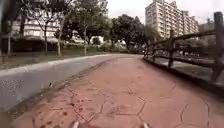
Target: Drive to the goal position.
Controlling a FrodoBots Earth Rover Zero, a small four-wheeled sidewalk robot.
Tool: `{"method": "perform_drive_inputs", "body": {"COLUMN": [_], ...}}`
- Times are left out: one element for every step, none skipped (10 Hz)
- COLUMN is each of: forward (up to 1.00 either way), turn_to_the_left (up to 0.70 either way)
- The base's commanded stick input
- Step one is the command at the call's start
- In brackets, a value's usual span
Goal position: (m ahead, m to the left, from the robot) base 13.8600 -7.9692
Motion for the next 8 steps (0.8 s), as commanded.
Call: {"method": "perform_drive_inputs", "body": {"forward": [0.70, 0.70, 0.70, 0.70, 0.70, 0.70, 0.70, 0.70], "turn_to_the_left": [0.00, 0.00, 0.00, 0.00, 0.00, 0.00, 0.00, 0.00]}}
